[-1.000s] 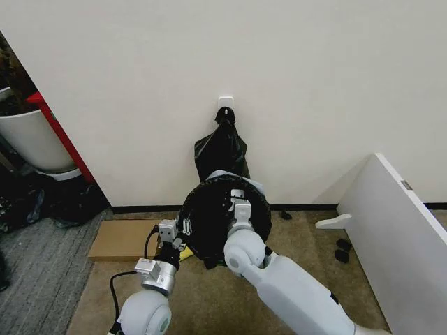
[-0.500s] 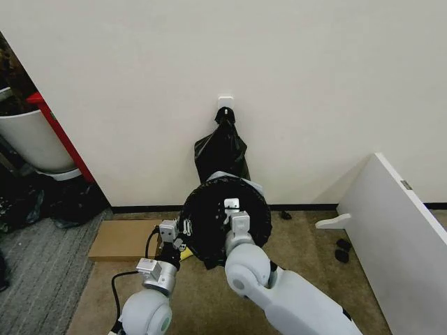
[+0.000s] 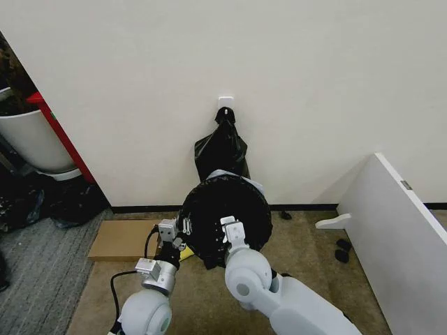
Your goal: Place the garbage bag over the trash bin.
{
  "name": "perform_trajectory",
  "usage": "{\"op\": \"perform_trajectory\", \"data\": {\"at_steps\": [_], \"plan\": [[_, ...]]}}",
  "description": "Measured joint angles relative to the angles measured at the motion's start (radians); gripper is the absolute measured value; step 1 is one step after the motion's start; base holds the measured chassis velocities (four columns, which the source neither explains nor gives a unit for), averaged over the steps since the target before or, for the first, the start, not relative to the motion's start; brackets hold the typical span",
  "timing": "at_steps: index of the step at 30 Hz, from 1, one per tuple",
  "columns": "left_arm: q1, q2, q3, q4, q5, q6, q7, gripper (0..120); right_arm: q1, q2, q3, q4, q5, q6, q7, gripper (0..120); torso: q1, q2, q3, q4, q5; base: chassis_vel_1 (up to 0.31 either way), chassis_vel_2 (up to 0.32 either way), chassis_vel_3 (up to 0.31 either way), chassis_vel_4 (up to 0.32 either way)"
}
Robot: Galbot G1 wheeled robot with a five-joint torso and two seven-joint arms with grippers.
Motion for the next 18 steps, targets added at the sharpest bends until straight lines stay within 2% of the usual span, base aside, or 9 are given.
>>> {"op": "perform_trajectory", "data": {"at_steps": [7,10,14,18], "plan": [[-0.001,0.003,-0.002,0.000,-0.002,0.000,-0.001,0,0.009,-0.004,-0.013,0.003,-0.121,0.012,-0.046,0,0.000,0.000,0.000,0.0000,0.0000,0.000,0.000,0.000,0.000],[-0.002,0.004,-0.002,0.000,-0.003,0.000,-0.001,0,0.011,-0.004,-0.012,0.014,-0.119,0.030,-0.057,0,0.000,0.000,0.000,0.0000,0.0000,0.000,0.000,0.000,0.000],[-0.004,0.003,0.004,0.000,-0.007,0.000,-0.001,0,0.010,0.007,-0.006,0.025,-0.042,0.053,-0.058,0,0.000,0.000,0.000,0.0000,0.0000,0.000,0.000,0.000,0.000],[-0.004,0.001,0.006,0.000,-0.008,0.001,-0.001,0,0.003,0.012,-0.013,-0.010,-0.057,0.041,-0.048,0,0.000,0.000,0.000,0.0001,0.0000,0.000,0.000,0.000,0.000]]}}
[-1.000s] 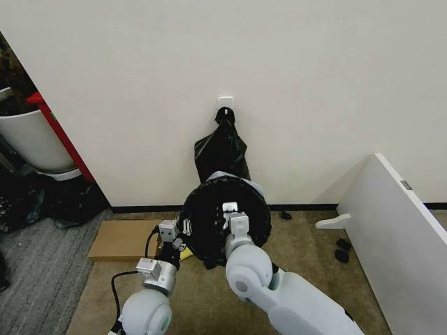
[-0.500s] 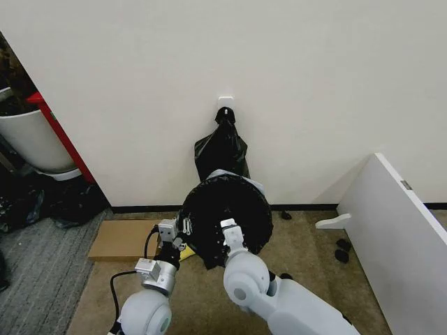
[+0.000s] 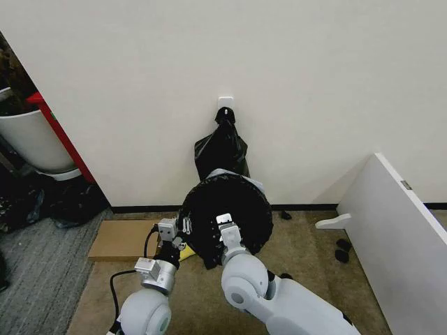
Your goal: Place the garbage bag over the trash bin.
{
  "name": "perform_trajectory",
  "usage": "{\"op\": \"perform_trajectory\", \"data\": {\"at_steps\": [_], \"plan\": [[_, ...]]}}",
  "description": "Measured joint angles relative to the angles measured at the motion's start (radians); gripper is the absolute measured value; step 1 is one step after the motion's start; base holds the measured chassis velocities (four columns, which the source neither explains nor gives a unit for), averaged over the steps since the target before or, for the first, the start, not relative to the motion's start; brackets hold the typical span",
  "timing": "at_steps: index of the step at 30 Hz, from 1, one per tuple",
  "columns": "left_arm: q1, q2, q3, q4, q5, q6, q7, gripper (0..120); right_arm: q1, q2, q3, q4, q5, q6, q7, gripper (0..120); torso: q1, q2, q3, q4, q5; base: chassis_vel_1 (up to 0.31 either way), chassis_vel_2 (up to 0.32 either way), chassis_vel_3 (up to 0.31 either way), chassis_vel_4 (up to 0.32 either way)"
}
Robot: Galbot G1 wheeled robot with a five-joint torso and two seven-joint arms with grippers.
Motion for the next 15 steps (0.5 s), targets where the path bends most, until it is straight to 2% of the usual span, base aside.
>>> {"op": "perform_trajectory", "data": {"at_steps": [8,10,12,14,15], "plan": [[0.000,0.001,-0.001,0.001,-0.007,0.001,-0.001,0,-0.014,-0.019,-0.011,-0.025,-0.099,0.008,-0.016,0,0.000,0.000,0.000,-0.0001,0.0000,0.000,0.000,0.000,0.000],[0.000,0.001,-0.002,0.005,-0.007,0.001,-0.001,0,-0.026,-0.024,-0.008,-0.006,-0.135,0.065,-0.051,0,0.000,0.000,0.000,0.0000,0.0000,0.000,0.000,0.000,0.000],[-0.001,0.001,-0.003,0.011,-0.006,0.001,-0.001,0,-0.051,-0.037,-0.001,0.015,-0.201,0.171,-0.111,0,0.000,0.000,0.000,0.0001,0.0001,0.000,0.000,0.000,0.000],[-0.003,0.001,-0.004,0.018,-0.004,0.001,-0.001,0,-0.080,-0.059,0.013,0.044,-0.239,0.270,-0.170,8,0.000,0.000,0.000,0.0000,0.0000,0.000,0.000,0.000,0.000],[-0.003,0.001,-0.004,0.018,-0.004,0.001,-0.001,0,-0.080,-0.059,0.013,0.044,-0.239,0.270,-0.170,8,0.000,0.000,0.000,0.0000,0.0000,0.000,0.000,0.000,0.000]]}}
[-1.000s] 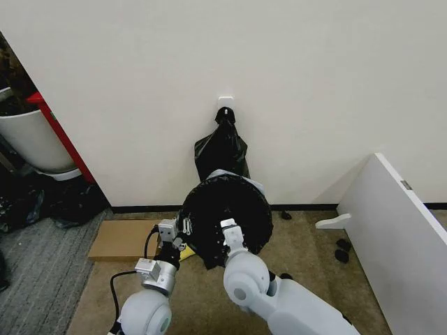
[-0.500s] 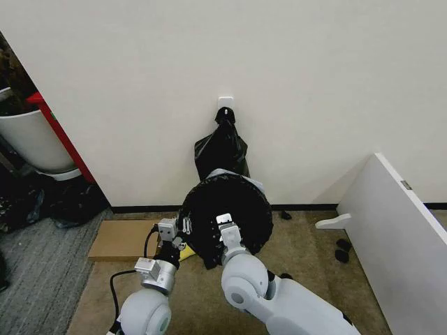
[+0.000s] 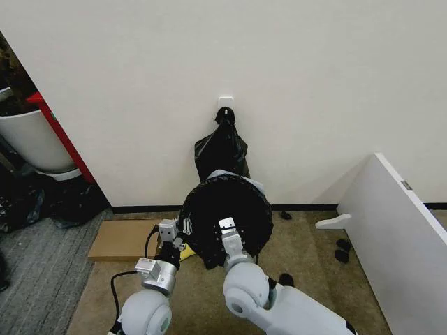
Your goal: Place the garbage bag over the trash bin.
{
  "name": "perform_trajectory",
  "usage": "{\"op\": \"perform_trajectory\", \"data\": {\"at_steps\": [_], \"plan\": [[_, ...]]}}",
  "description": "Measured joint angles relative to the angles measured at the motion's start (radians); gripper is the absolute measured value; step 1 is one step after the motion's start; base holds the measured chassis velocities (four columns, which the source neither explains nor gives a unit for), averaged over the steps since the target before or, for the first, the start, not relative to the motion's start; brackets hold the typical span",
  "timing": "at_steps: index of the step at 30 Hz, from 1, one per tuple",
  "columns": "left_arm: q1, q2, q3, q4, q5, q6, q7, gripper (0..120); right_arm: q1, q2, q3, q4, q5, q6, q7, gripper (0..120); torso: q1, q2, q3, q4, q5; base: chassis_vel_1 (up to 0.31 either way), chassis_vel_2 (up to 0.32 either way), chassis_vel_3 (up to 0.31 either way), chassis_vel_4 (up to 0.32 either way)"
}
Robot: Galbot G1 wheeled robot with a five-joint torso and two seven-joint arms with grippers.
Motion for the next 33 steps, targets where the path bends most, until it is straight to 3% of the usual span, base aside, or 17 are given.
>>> {"op": "perform_trajectory", "data": {"at_steps": [1,7,9,10,13,22,27,33], "plan": [[0.000,0.000,0.000,0.000,0.000,0.000,0.000,0,-0.003,-0.003,0.001,0.003,-0.003,0.008,-0.006,10,0.000,0.000,0.000,0.0000,0.0000,0.000,0.000,0.000,0.000],[-0.011,0.008,-0.004,0.023,0.001,0.000,0.008,0,-0.106,-0.112,0.064,0.107,-0.081,0.322,-0.245,36,0.000,0.000,0.000,-0.0003,0.0000,0.000,0.000,0.000,0.000],[-0.011,0.009,-0.005,0.025,0.001,0.000,0.009,0,-0.112,-0.120,0.071,0.110,-0.087,0.354,-0.269,38,0.000,0.000,0.000,-0.0003,0.0001,0.000,0.000,0.000,0.000],[-0.013,0.012,-0.010,0.037,0.001,-0.001,0.019,0,-0.131,-0.157,0.111,0.118,-0.120,0.502,-0.382,47,0.000,0.000,0.000,0.0001,0.0002,0.000,0.000,0.000,0.000],[-0.024,0.023,-0.018,0.078,-0.014,-0.034,0.077,0,-0.150,-0.229,0.182,0.124,-0.147,0.705,-0.625,60,0.000,0.000,0.000,-0.0002,0.0003,0.000,0.000,0.000,0.000],[-0.040,0.053,-0.042,0.176,-0.076,-0.160,0.225,0,-0.115,-0.378,0.313,0.100,-0.100,0.871,-0.897,88,0.000,0.000,0.000,0.0000,0.0002,0.000,0.000,0.000,0.000],[-0.079,0.088,-0.065,0.275,-0.149,-0.270,0.409,0,-0.079,-0.484,0.437,-0.025,0.006,0.968,-1.231,100,0.000,0.000,0.000,-0.0001,0.0003,0.000,0.000,0.000,0.000],[-0.100,0.110,-0.080,0.334,-0.195,-0.336,0.578,0,-0.079,-0.482,0.472,-0.124,0.000,0.969,-1.252,100,0.000,0.000,0.000,-0.0001,0.0003,0.000,0.000,0.000,0.000]]}}
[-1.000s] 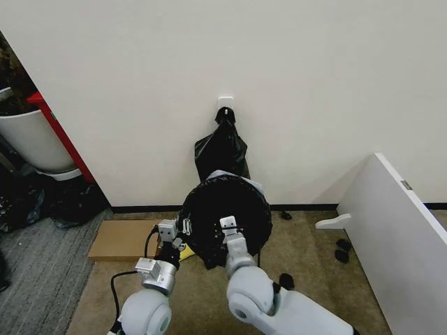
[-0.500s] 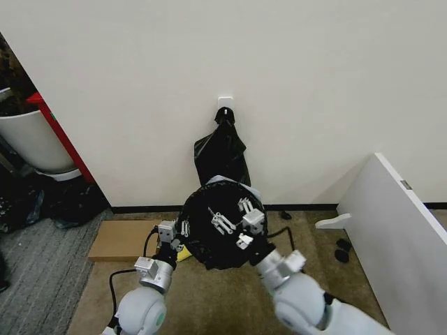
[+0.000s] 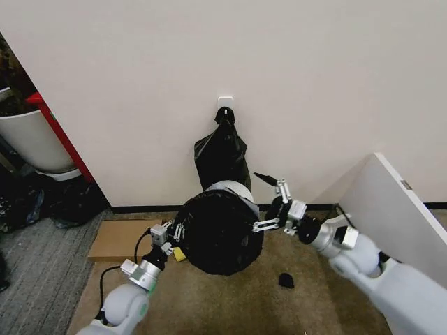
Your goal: Place the garbage bag over the trash bin.
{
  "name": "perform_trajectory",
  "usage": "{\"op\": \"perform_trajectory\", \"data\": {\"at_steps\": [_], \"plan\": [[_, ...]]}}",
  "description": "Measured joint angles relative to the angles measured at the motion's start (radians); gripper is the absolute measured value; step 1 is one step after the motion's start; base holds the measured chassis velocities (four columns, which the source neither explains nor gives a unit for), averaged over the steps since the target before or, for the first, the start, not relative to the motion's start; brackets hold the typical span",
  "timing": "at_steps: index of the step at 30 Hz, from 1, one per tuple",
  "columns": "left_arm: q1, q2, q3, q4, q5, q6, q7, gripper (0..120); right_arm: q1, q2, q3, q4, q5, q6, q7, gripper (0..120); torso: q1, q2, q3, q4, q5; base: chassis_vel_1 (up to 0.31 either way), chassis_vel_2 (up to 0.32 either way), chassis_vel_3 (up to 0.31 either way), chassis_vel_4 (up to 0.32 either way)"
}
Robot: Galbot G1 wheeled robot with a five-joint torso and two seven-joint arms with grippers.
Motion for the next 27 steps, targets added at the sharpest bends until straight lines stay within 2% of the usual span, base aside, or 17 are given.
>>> {"op": "perform_trajectory", "data": {"at_steps": [13,22,27], "plan": [[0.003,0.002,-0.003,0.006,-0.001,-0.019,0.021,0,-0.010,0.023,-0.017,-0.072,-0.033,-0.001,0.048,100,0.000,0.000,0.000,0.0001,-0.0003,0.000,0.000,0.000,0.000],[0.004,0.000,0.001,0.012,0.007,-0.022,0.014,0,-0.010,0.034,-0.029,-0.044,0.068,0.015,0.033,100,0.000,0.000,0.000,0.0002,-0.0004,0.000,0.000,0.000,0.000],[0.004,0.000,0.002,0.009,0.008,-0.022,0.012,0,-0.007,0.037,-0.033,-0.056,0.064,0.022,-0.001,100,0.000,0.000,0.000,0.0001,-0.0004,0.000,0.000,0.000,0.000]]}}
